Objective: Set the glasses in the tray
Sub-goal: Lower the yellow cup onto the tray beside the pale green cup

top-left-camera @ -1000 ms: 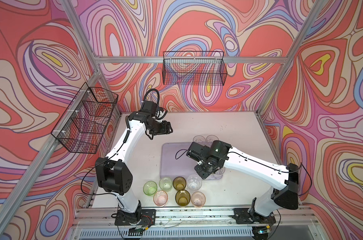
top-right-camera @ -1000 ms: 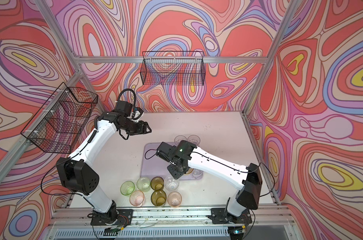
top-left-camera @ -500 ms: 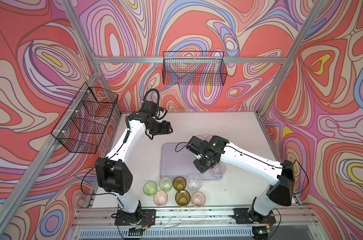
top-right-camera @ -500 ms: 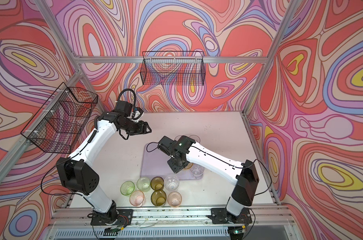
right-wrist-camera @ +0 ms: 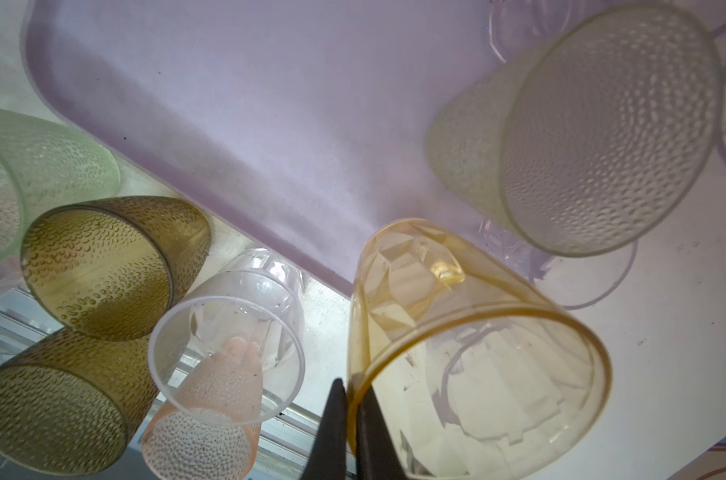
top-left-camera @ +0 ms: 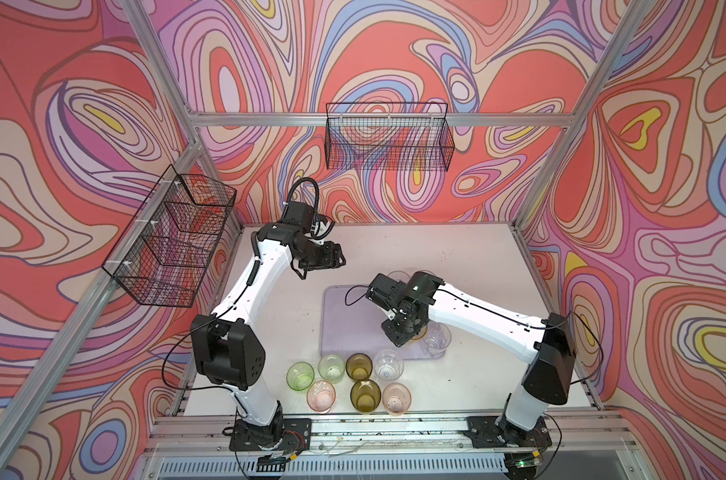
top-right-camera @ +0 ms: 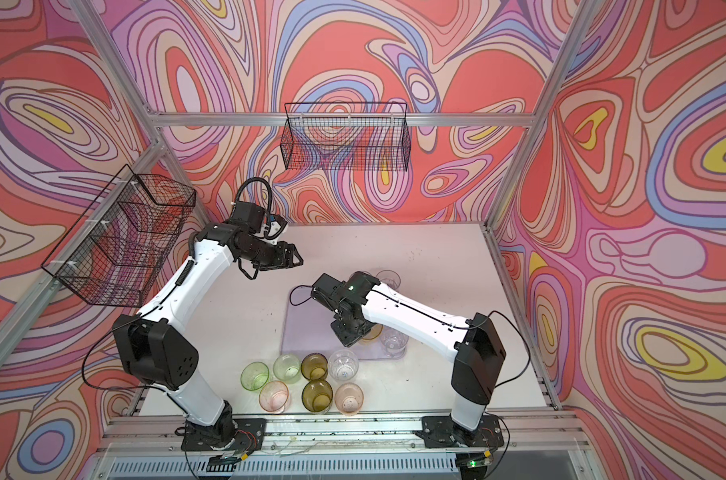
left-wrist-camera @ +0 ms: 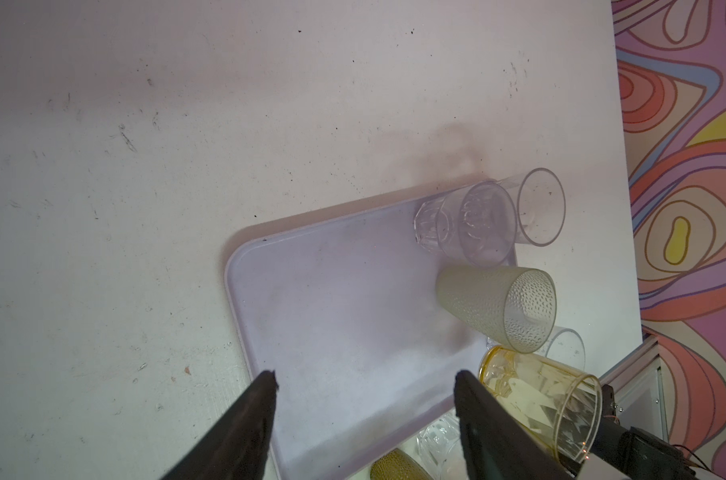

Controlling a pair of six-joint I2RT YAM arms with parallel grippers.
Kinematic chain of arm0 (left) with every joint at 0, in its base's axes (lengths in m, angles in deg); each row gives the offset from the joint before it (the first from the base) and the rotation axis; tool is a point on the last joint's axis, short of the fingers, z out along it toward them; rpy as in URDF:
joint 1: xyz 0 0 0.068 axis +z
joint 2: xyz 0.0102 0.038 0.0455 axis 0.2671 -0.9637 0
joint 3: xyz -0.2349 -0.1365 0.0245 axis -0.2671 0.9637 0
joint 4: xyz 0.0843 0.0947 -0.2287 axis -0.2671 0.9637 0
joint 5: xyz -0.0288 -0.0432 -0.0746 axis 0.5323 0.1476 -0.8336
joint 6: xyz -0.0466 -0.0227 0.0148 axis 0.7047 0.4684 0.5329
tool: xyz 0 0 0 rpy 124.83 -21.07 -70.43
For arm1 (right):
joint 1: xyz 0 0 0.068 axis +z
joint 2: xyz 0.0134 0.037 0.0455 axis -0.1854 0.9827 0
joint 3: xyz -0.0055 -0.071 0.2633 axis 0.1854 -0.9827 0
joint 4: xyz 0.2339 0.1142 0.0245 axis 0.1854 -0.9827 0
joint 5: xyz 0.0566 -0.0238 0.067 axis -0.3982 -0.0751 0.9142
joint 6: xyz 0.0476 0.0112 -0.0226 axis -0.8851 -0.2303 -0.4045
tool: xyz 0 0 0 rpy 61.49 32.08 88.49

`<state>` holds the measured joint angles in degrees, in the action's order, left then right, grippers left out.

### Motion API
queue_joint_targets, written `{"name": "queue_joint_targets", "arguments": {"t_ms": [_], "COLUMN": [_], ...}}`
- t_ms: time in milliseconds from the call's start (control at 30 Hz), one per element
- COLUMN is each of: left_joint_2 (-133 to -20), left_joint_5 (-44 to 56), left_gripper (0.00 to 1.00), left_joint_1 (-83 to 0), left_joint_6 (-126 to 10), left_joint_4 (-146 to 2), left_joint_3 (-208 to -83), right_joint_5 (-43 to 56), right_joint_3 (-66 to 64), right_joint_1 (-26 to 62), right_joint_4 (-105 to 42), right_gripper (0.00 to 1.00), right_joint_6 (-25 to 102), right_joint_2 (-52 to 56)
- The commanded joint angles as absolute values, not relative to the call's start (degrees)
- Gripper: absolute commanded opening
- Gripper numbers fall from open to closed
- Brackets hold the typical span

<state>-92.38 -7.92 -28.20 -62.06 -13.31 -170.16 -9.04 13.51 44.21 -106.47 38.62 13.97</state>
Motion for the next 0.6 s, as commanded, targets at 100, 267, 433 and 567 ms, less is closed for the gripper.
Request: {"name": "queue_joint_targets", "arguments": {"t_ms": [100, 267, 433, 567], "left_joint_2": [-93.1, -93.2, -93.1, -93.2], "left_joint_5": [-8.5, -8.7, -8.7, -8.8], "left_gripper": [0.71, 0.71, 0.71, 0.71], "left_joint_1": [-28.1, -28.1, -28.1, -28.1], "left_joint_6": [-62.0, -62.0, -62.1, -62.0], "left_joint_4": [-12.3, -12.1, -12.1, -12.1], "left_joint_3": [-171.0, -170.9, -171.0, -171.0], "right_joint_5": [-7.6, -7.3, -7.2, -7.0], "right_joint_3": [13.1, 12.3, 12.2, 11.3], "right_joint_1": [44.0, 44.0, 44.0, 44.0], "right_joint_4": [-105.0, -104.4, -104.1, -103.6], "right_gripper": [0.00, 0.00, 0.00, 0.00], "right_joint_6": [37.9, 36.9, 35.9, 35.4], "right_joint_2": [14.4, 15.2, 15.2, 17.3]}}
